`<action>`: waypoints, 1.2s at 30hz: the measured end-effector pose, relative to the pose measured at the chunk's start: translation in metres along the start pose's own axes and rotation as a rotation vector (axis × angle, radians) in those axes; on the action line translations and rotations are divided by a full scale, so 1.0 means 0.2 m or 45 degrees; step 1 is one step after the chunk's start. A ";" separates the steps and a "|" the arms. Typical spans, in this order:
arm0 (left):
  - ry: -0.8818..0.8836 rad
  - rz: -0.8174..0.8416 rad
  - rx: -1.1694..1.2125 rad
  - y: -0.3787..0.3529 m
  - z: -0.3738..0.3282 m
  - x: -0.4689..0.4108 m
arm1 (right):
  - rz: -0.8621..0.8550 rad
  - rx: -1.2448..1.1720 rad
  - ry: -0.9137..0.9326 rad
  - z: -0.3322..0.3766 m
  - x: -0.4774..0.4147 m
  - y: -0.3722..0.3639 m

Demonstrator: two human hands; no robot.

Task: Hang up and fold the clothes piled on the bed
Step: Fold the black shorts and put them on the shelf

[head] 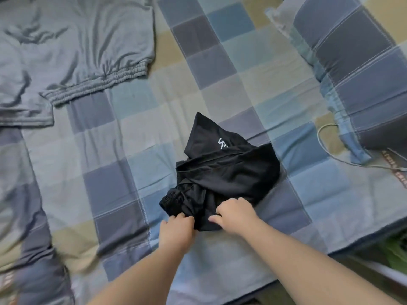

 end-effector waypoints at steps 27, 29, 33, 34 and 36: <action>-0.140 -0.002 0.533 0.31 0.09 0.77 | -0.241 -0.262 -0.464 0.22 0.86 0.41; -0.117 0.012 0.576 0.45 0.13 1.03 | -0.269 -0.350 -0.526 0.36 1.06 0.58; -0.050 -0.138 0.652 0.76 0.24 1.44 | -0.474 -0.511 -0.575 0.62 1.39 0.92; -0.021 -0.201 0.697 0.83 0.27 1.52 | -0.544 -0.563 -0.563 0.68 1.47 1.00; 0.021 -0.380 0.806 0.99 0.33 1.68 | -0.724 -0.677 -0.516 0.79 1.61 1.14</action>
Point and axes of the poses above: each hand's wrist, its own x-axis away from the middle knuckle, its own y-axis out of the back of the hand, z = x × y, the point moved 8 cm from there along -x, towards the middle knuckle, and after that the axes turned 12 degrees about -z, right-handed, at the moved point
